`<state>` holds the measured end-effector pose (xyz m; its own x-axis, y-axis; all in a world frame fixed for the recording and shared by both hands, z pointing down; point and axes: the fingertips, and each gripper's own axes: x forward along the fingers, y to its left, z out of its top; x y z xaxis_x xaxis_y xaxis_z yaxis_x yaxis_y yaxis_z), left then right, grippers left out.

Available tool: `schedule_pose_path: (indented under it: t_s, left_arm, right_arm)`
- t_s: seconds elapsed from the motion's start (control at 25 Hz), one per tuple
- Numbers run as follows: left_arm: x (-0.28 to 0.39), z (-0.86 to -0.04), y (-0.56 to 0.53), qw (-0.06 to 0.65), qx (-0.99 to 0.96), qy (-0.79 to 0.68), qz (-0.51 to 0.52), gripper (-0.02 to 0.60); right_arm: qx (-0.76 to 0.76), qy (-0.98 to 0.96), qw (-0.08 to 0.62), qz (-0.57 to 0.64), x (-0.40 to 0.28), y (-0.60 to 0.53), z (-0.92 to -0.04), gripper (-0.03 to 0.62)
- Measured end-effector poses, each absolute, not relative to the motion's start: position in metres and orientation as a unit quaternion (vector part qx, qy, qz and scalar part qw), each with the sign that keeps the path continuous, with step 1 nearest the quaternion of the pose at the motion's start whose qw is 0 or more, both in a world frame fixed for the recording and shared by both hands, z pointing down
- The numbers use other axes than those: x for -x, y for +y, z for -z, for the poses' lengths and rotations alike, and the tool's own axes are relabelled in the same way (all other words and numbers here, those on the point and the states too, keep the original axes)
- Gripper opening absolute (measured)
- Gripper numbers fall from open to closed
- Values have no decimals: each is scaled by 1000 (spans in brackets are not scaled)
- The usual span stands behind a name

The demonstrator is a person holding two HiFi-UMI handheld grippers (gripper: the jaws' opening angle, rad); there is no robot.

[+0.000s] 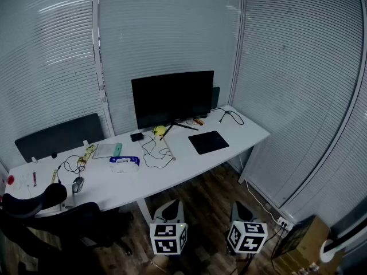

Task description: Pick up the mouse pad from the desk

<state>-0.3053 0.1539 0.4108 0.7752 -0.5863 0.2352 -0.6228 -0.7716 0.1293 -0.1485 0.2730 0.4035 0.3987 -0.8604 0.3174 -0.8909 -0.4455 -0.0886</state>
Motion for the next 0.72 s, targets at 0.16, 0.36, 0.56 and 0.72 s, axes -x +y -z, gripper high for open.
schedule_pose_path:
  t_s: [0.16,0.36,0.56,0.72]
  left_arm:
    - [307,-412,153,101,-937,-322,-93,17]
    - [307,-413,148,103,-938,-317,-94,17]
    - [301,-415,143,102,-942,-305,-96,17]
    - [296,-420,141,94,-947,-289,-100,17]
  right_arm:
    - [-834,-525,51,-163,150,273,-406,32]
    - [-837,-520,48,-162,149,269,-405,32]
    - [-841,-513,29,-168,143,264,-406,34]
    - [-847,-501,33,-175,142,267,-412,34]
